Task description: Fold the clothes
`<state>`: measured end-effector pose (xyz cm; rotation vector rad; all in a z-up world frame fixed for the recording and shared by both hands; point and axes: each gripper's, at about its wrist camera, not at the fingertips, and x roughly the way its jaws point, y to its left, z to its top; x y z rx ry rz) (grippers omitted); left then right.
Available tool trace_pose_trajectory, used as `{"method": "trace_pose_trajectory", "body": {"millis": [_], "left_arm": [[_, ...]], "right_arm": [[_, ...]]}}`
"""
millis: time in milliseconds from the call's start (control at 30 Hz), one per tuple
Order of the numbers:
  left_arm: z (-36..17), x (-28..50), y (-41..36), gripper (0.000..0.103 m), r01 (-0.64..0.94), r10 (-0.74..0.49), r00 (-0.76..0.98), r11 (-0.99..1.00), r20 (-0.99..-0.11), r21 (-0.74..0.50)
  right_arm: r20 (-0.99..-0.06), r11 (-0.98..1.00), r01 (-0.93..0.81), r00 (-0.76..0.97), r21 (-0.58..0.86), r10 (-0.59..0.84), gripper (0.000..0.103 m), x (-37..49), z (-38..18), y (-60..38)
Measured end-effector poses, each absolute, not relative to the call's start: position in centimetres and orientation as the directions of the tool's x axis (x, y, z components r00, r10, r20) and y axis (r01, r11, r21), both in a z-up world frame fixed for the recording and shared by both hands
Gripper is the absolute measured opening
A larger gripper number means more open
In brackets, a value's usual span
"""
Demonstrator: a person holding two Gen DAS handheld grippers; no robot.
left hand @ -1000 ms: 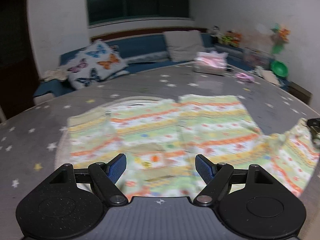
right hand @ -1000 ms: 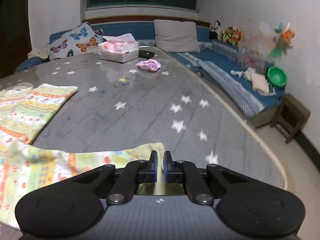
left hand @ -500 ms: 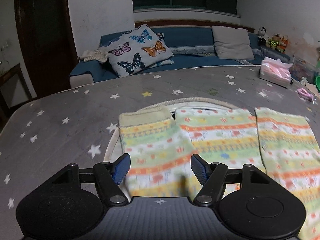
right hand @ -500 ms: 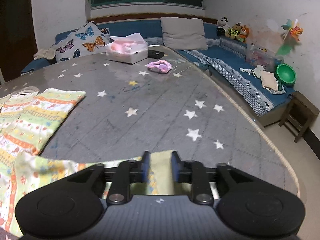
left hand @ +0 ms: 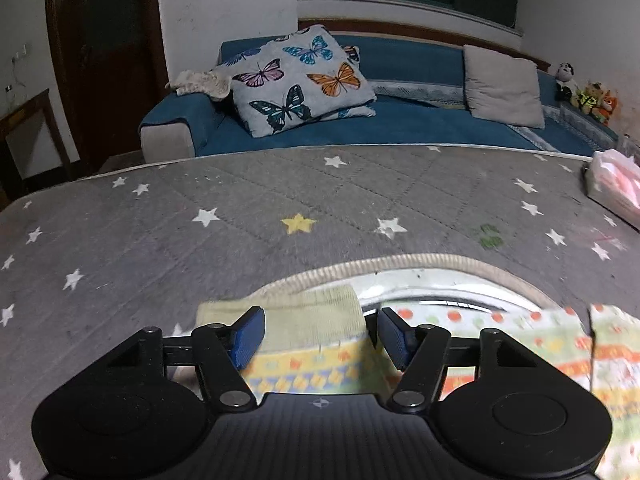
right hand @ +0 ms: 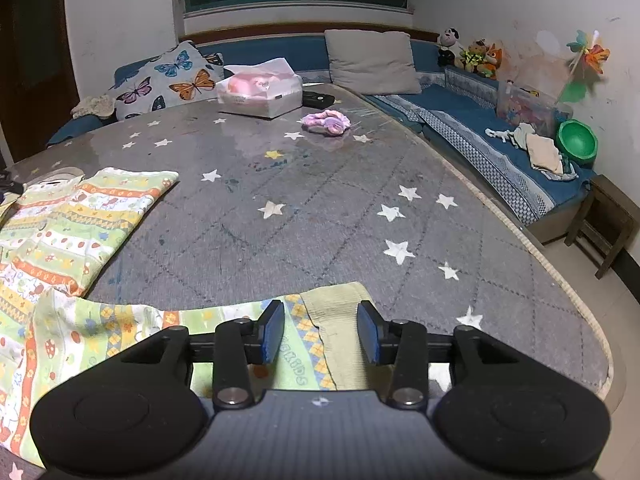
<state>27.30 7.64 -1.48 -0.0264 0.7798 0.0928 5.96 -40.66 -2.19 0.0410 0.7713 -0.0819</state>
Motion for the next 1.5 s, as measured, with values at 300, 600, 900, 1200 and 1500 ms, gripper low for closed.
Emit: {"method": "trace_pose_trajectory", "body": {"millis": [300, 600, 900, 1200, 1500], "left_arm": [[-1.9, 28.1, 6.8, 0.049, -0.094, 0.127, 0.721, 0.992, -0.681, 0.085], [-0.6, 25.8, 9.8, 0.011, -0.144, 0.149, 0.75, 0.988, -0.644, 0.061], [4.8, 15.7, 15.8, 0.011, -0.285, 0.22, 0.823, 0.958, -0.524, -0.045], [4.6, 3.4, 22.7, 0.011, -0.46, 0.359, 0.767, 0.885, -0.533, -0.066], [1.0, -0.3, 23.9, 0.01, -0.505, 0.429, 0.698, 0.862, -0.574, 0.029]], "right_arm": [[-0.694, 0.997, 0.082, 0.718, 0.006, -0.055, 0.044, 6.3, -2.3, -40.7], [-0.684, 0.997, 0.074, 0.728, 0.009, -0.048, 0.052, 6.3, -2.4, -40.5], [-0.675, 0.998, 0.065, 0.736, -0.003, -0.05, 0.052, 6.5, -2.5, -40.4], [-0.67, 0.999, 0.046, 0.741, -0.021, -0.049, 0.053, 6.7, -2.5, -40.3], [-0.666, 0.999, 0.016, 0.745, -0.047, -0.043, 0.053, 8.2, -2.7, -40.1]]}}
